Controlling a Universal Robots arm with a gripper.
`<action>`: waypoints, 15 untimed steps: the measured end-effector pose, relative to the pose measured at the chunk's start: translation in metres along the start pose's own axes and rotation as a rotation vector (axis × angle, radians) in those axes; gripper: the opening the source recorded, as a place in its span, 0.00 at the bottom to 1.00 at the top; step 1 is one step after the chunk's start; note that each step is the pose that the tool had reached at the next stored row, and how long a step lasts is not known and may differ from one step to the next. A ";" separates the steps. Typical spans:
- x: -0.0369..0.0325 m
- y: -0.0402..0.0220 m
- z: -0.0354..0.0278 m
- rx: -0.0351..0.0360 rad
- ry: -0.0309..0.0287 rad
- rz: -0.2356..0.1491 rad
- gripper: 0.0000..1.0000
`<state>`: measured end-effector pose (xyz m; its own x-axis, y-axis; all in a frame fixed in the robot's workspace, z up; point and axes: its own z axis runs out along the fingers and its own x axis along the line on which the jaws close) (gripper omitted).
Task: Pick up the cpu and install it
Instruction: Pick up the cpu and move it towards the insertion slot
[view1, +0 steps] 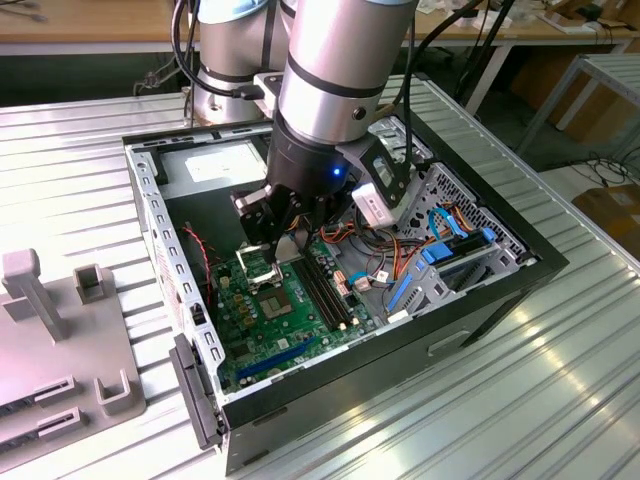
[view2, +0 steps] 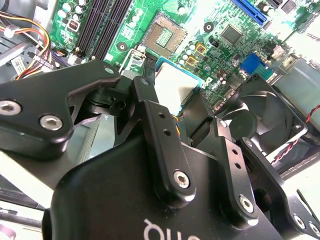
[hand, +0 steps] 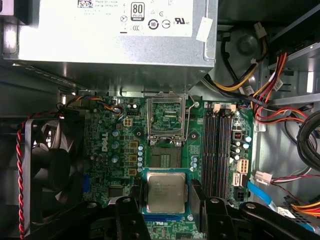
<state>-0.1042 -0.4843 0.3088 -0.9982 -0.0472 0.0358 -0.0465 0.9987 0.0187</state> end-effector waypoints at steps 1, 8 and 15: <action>0.0000 0.0000 0.0000 0.0000 0.0000 0.000 0.47; 0.0000 0.0000 0.0002 0.0000 0.0000 0.000 0.47; -0.0001 -0.0001 0.0030 0.0000 0.0000 0.000 0.47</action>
<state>-0.1042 -0.4843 0.3058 -0.9982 -0.0471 0.0358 -0.0465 0.9987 0.0187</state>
